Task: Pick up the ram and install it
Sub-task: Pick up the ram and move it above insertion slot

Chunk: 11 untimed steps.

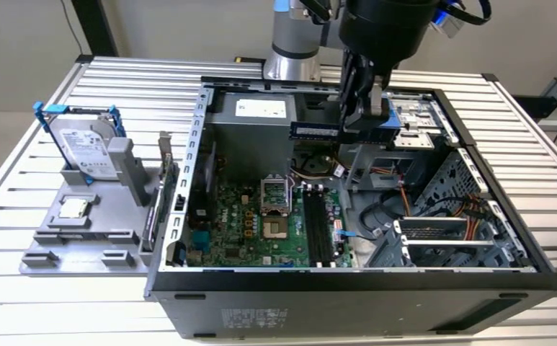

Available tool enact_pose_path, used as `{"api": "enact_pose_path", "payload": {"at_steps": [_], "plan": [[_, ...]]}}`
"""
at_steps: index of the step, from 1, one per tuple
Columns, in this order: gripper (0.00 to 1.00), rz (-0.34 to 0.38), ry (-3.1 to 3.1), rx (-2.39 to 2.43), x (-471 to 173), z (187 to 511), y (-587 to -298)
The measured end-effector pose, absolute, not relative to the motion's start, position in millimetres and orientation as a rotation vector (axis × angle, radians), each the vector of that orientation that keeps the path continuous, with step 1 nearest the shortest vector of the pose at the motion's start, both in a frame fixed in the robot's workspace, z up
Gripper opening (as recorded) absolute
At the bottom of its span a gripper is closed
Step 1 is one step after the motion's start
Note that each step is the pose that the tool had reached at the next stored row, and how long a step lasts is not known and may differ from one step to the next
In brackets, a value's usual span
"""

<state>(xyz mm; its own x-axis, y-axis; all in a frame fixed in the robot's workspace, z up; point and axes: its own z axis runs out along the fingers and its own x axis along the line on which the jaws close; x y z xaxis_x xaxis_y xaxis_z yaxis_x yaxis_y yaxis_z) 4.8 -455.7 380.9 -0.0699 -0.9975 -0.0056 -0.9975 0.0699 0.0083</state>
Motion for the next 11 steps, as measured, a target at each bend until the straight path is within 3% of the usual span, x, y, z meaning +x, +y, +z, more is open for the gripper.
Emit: {"api": "enact_pose_path", "payload": {"at_steps": [11], "plan": [[0.00, -0.016, -2.313, 2.124, 4.7, 380.9, -455.8]]}}
